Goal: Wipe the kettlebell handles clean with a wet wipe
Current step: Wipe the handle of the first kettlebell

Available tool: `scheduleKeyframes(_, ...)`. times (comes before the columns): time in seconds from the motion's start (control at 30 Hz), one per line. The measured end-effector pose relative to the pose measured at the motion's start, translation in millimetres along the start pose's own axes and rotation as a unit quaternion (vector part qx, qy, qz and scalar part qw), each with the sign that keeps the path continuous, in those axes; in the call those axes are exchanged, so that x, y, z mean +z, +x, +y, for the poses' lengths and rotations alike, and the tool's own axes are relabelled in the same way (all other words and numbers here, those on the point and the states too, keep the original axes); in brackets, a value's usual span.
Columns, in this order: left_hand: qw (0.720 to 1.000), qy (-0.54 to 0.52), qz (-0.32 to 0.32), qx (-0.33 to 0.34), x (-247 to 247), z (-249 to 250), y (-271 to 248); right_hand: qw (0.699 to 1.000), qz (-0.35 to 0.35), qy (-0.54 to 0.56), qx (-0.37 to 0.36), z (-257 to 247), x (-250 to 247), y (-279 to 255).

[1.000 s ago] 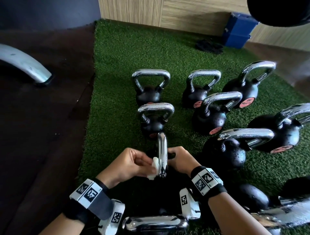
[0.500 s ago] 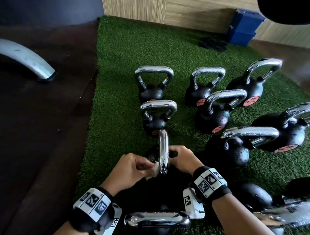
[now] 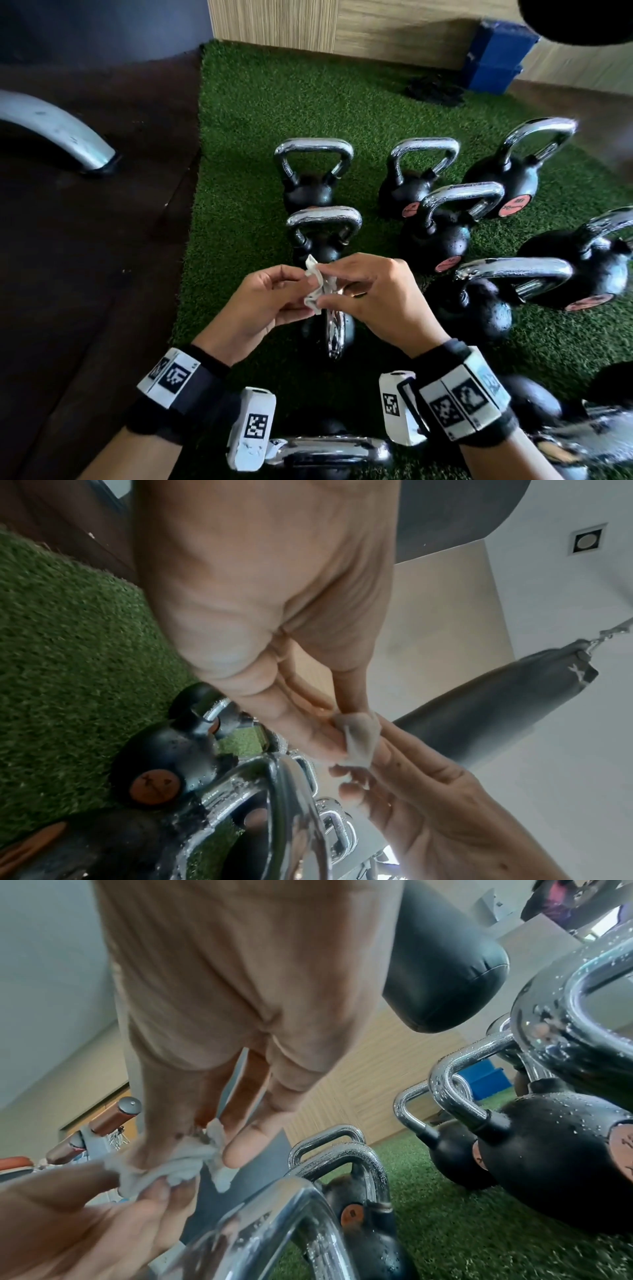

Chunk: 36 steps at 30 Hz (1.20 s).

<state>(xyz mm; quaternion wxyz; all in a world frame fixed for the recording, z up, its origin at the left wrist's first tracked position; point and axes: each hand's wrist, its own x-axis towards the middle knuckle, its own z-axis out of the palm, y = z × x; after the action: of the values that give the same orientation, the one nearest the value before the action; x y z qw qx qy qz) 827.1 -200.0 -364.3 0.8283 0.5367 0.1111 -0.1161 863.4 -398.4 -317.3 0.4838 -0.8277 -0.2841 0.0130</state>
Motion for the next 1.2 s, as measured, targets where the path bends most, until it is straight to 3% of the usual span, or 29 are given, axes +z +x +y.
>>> scheduleKeyframes(0.13,0.999,-0.001,0.029,0.016,4.4,1.9,1.6,0.999,0.033,0.014,0.006,0.7,3.2,-1.6)
scheduleKeyframes(0.37,0.998,0.048,-0.004,0.026,2.1,1.1,2.6,0.996,0.050,0.013,0.067,15.2,3.8,6.3)
scheduleKeyframes(0.43,0.988,0.150,-0.023,0.040,-10.8,-6.3,7.5,0.992,0.084,0.011,0.095,29.4,-4.4,7.7)
scheduleKeyframes(0.5,0.939,0.337,-0.057,0.030,-26.3,-21.0,14.1,0.981,0.109,0.005,0.158,49.4,-11.7,7.0)
scheduleKeyframes(0.57,0.857,0.506,-0.101,0.006,-30.7,-39.7,20.6,0.970,0.104,-0.023,0.219,69.4,-10.7,4.7)
scheduleKeyframes(0.63,0.806,0.577,-0.129,0.024,-22.8,-60.8,29.3,0.962,0.087,-0.044,0.255,83.9,-0.9,4.8)
scheduleKeyframes(0.7,0.803,0.574,-0.133,0.085,-10.5,-80.6,36.8,0.958,0.075,-0.024,0.277,93.1,11.7,6.7)
scheduleKeyframes(0.83,0.828,0.514,-0.116,0.193,-5.0,-93.5,42.1,0.955,0.041,0.000,0.295,103.3,27.5,9.3)
scheduleKeyframes(0.9,0.821,0.509,-0.120,0.228,-8.3,-94.9,43.1,0.952,0.019,0.010,0.306,105.9,30.3,9.4)
scheduleKeyframes(1.03,0.825,0.493,-0.128,0.244,-12.3,-97.0,46.2,0.955,0.039,-0.003,0.294,103.9,31.0,12.5)
scheduleKeyframes(1.2,0.792,0.527,-0.149,0.269,-24.2,-101.5,51.3,0.959,0.102,0.082,0.250,98.3,31.2,22.4)
